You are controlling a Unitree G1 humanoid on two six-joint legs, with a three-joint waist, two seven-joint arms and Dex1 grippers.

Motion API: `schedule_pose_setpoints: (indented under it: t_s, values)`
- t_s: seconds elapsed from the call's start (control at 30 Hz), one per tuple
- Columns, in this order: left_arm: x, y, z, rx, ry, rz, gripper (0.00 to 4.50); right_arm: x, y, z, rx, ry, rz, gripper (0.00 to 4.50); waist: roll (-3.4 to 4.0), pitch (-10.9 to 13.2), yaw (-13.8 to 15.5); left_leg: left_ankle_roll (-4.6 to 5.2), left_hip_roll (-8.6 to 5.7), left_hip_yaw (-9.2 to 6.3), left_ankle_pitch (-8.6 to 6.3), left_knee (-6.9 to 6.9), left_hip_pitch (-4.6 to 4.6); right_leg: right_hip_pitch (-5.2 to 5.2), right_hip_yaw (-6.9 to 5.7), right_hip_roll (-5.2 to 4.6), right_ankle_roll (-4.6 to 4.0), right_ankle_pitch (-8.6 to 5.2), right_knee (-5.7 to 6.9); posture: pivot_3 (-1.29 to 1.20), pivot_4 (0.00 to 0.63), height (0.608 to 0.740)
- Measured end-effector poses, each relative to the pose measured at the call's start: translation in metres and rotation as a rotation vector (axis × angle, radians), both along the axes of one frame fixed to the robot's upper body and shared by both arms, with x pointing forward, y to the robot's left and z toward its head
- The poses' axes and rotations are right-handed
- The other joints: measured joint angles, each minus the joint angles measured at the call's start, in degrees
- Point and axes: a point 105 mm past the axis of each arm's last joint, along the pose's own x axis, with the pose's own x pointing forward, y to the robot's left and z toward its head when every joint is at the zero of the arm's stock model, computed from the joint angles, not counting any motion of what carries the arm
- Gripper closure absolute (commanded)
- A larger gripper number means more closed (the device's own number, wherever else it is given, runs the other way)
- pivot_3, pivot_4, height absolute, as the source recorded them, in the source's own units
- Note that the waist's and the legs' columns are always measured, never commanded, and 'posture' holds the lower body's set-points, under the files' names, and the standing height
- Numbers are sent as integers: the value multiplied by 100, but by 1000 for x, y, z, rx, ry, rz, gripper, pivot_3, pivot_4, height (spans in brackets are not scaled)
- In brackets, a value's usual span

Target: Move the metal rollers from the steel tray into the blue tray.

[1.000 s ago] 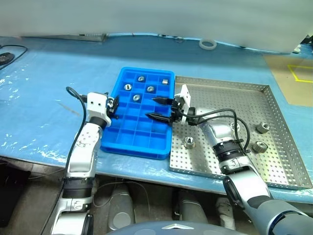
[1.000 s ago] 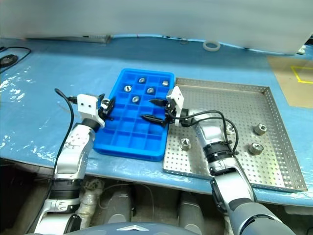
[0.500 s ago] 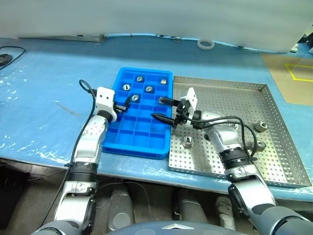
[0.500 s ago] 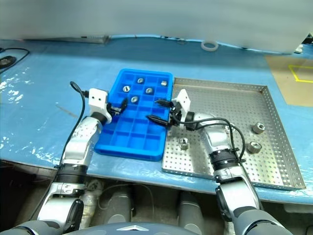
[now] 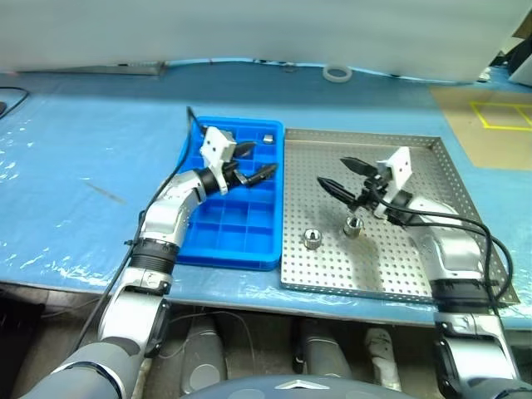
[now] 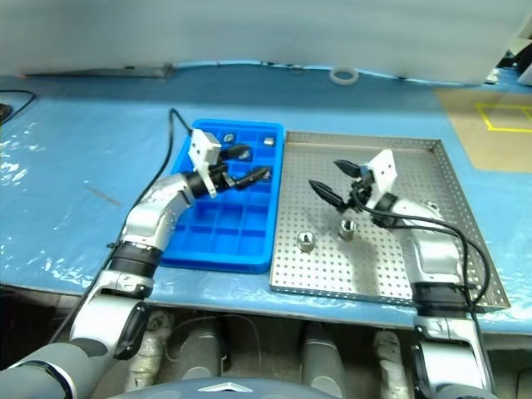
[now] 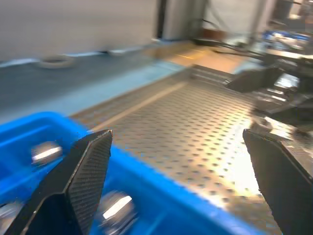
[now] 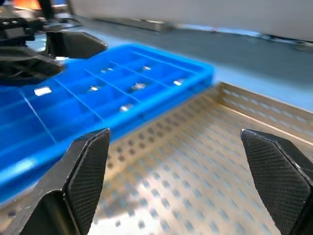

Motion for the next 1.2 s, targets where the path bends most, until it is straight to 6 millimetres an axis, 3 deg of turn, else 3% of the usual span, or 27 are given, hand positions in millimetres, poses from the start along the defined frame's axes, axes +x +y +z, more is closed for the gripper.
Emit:
schedule_pose_setpoints:
  t_s: [0.23,0.37,0.6,0.83,0.97,1.1,1.2]
  values:
    - [-26,-36,-21,290,52,-403,13,-21,-32,1,-17,3,-146,0,4,-3,-400,1,1,8,-2,-7,10,2,2,14,5,-1,-18,-525,150,740]
    - [-31,-44,-28,437,40,-512,13,-23,-33,-2,-20,10,-161,0,5,-3,-561,9,-2,8,-8,-10,4,2,3,15,5,0,-35,-527,150,740]
    - [-39,-51,-48,709,-30,-651,13,-20,-25,-2,-13,-2,-162,0,9,-6,-564,20,-2,8,-15,-13,7,14,-2,13,3,0,-47,-528,150,740]
    - [-45,-66,-59,828,-135,-720,13,-18,-17,-4,-3,-15,-158,0,45,-36,-552,30,-8,8,-23,2,22,46,-2,3,6,-2,-54,-550,150,740]
    - [-55,-74,-78,889,-132,-784,1307,-18,-13,-9,10,-10,-164,0,45,-36,-623,31,-8,8,-24,5,13,32,1,5,9,-3,-54,-556,150,740]
    - [-53,-69,-79,922,-170,-796,2635,-19,-14,-11,19,-7,-179,0,45,-36,-743,31,-1,7,-24,1,10,26,-3,12,8,-2,-54,-549,150,740]
    - [-52,-69,-78,914,-175,-793,2836,-18,-12,-11,30,-12,-176,0,46,-36,-749,33,-3,7,-25,1,3,25,-4,9,7,-2,-56,-535,150,740]
